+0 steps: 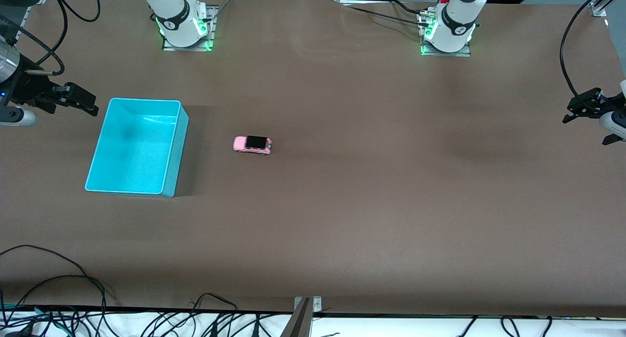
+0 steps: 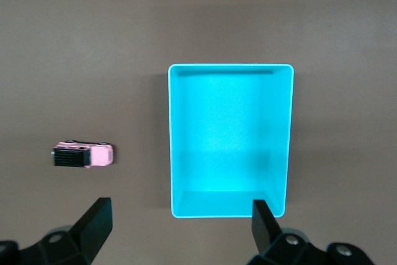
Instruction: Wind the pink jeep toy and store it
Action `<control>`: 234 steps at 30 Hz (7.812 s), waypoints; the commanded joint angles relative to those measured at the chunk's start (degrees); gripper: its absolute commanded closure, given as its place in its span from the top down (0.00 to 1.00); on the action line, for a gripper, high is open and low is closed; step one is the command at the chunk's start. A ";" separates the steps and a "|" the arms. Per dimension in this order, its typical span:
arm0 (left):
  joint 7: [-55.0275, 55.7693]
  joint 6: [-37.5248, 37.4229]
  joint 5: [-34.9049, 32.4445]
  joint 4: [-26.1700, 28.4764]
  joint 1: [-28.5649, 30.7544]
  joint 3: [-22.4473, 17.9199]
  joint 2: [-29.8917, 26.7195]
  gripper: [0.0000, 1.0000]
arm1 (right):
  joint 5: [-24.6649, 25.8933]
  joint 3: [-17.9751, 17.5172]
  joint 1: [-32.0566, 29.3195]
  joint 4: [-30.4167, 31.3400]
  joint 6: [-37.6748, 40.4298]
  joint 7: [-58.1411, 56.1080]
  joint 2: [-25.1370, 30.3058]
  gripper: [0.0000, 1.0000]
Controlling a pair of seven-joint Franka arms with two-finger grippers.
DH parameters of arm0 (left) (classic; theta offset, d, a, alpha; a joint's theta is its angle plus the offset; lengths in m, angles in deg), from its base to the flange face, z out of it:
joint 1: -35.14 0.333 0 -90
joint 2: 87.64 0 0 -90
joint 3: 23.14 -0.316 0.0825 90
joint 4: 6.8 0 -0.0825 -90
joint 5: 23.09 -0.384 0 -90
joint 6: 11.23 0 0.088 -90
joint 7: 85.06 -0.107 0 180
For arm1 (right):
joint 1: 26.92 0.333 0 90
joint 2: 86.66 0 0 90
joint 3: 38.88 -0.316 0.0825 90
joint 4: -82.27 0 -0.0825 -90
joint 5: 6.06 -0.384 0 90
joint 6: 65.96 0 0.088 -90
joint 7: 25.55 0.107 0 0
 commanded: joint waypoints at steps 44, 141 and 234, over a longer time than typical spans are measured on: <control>28.48 3.57 1.23 8.06 -3.86 1.93 -11.36 1.00 | -1.45 -10.70 1.47 2.23 2.49 -39.24 -7.20 1.00; 39.29 -3.46 1.84 -2.40 -6.50 2.72 -5.47 1.00 | -7.42 -13.86 0.59 37.14 -41.30 -88.21 -6.24 0.26; 39.38 -3.46 2.11 -2.48 -6.94 2.72 -5.30 1.00 | -10.76 8.20 -0.20 11.29 -9.56 -79.37 -8.61 1.00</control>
